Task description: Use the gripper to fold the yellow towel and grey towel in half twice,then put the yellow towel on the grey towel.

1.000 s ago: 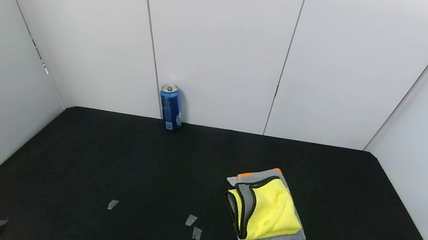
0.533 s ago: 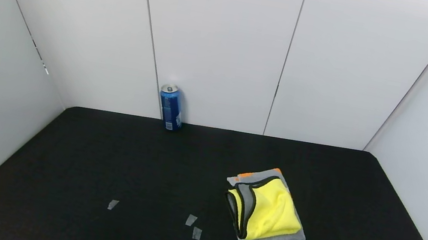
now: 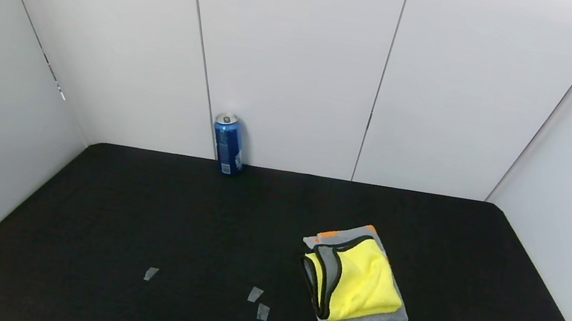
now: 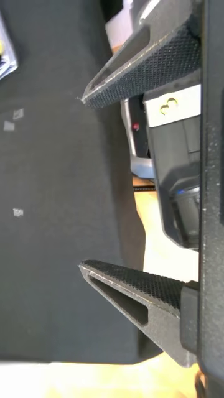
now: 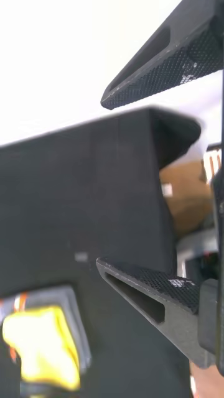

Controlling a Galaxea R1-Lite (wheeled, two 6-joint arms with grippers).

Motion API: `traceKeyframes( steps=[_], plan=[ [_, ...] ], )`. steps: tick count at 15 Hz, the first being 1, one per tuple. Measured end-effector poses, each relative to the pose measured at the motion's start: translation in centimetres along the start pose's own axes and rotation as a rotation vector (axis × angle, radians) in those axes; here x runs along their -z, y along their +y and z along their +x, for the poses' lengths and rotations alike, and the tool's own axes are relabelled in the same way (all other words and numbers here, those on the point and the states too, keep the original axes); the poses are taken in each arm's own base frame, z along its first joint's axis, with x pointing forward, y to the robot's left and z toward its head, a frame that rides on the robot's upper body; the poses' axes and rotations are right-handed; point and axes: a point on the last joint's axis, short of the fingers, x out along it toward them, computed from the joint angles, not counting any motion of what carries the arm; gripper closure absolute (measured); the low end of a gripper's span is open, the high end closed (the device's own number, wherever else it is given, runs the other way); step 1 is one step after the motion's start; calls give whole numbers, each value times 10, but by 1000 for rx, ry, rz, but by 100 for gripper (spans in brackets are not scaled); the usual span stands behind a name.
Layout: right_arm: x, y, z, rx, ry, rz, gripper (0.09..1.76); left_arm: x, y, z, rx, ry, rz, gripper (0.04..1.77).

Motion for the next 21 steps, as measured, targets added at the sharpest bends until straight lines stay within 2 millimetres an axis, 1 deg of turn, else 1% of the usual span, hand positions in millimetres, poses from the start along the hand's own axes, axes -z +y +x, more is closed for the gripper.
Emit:
traceKeyframes(
  steps=[3,5,9,12,14,16,18,21],
  plan=[
    [11,4,-16,-50,-20,-15,14,9,1,-7,38,-7,20,9],
    [21,6,-21,-44,-32,-19,14,17,0,-8,46,-6,26,9],
    [42,5,-20,-41,-40,-46,14,31,-2,-8,91,66,33,9],
    [56,2,-23,-66,-79,-97,14,32,-2,-8,133,55,58,9],
    [66,1,-25,-70,-108,-108,14,33,2,-10,177,46,80,9],
    [76,0,-26,-72,-145,-115,14,37,7,-12,210,35,94,9],
    [86,-1,-24,-49,-174,-158,14,44,6,-13,206,9,100,9],
    [89,-2,-20,-7,-232,-154,14,57,5,-12,185,-60,110,9]
  ],
)
